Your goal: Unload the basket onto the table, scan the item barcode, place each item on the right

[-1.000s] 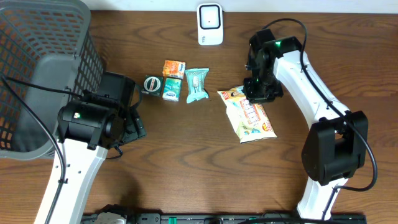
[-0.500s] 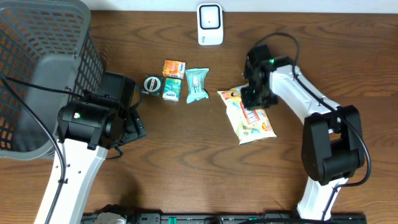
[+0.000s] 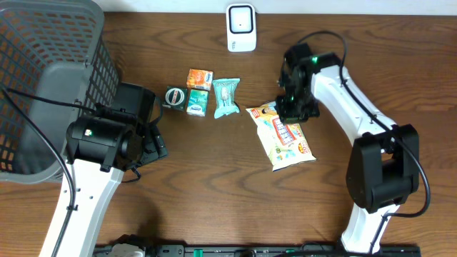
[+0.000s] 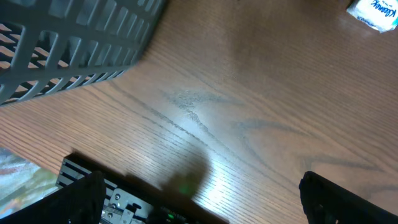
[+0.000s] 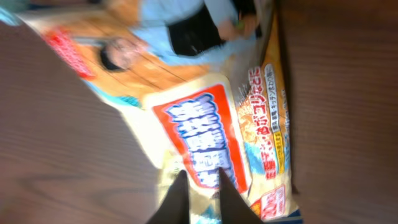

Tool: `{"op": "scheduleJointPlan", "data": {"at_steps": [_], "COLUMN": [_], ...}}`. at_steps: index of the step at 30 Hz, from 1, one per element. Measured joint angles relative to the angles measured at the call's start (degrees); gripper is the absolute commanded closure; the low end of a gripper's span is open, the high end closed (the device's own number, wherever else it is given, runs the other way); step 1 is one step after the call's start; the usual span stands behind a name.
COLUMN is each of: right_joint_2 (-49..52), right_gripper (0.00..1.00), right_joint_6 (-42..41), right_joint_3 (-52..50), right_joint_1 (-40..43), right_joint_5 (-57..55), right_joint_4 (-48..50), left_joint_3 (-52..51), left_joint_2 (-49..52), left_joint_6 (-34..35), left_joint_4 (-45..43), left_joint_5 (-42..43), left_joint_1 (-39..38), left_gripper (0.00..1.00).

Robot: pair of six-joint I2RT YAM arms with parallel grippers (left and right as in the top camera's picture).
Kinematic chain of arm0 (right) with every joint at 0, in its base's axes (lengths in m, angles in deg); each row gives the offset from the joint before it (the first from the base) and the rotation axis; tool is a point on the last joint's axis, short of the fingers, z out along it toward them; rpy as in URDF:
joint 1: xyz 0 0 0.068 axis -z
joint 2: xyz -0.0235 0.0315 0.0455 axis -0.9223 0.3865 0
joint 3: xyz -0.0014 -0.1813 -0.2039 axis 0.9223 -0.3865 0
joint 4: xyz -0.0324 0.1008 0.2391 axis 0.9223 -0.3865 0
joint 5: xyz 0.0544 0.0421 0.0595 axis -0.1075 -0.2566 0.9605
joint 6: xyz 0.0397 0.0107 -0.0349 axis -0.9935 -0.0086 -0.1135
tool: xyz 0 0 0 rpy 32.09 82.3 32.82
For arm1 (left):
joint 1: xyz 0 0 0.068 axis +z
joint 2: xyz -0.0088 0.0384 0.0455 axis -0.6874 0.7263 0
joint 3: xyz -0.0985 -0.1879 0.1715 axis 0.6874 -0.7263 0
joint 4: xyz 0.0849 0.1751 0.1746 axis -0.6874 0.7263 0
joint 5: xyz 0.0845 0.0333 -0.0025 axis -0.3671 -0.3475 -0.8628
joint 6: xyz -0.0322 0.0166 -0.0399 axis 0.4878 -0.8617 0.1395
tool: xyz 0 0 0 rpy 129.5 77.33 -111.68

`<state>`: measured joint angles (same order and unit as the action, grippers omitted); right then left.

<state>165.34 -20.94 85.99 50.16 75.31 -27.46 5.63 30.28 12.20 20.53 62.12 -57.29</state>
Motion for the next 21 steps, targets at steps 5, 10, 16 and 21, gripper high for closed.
{"op": "scheduleJointPlan", "data": {"at_steps": [5,10,16,21], "right_joint_2": [0.0,0.0,0.0,0.0], "right_gripper": [0.84,0.8,0.96,0.98], "right_joint_6": [0.2,0.2,-0.44,-2.58], "right_joint_3": [0.61,-4.46,-14.6,-16.98], "right_joint_1": [-1.07,-2.58,-3.8,-4.33], "right_joint_5": [-0.35,-1.53,-2.4,-1.99], "right_joint_4": [-4.22,-2.84,1.22,1.77], "left_joint_3": [0.0,0.0,0.0,0.0], "left_joint_2": [0.02,0.02,0.02,0.02], "left_joint_6": [0.0,0.0,0.0,0.0], "left_joint_4": [0.0,-0.02,0.0,0.0], "left_joint_5": [-0.02,-0.02,-0.02,-0.02], "left_joint_1": [0.0,0.0,0.0,0.0], "left_gripper": [0.02,0.02,0.02,0.02]}}
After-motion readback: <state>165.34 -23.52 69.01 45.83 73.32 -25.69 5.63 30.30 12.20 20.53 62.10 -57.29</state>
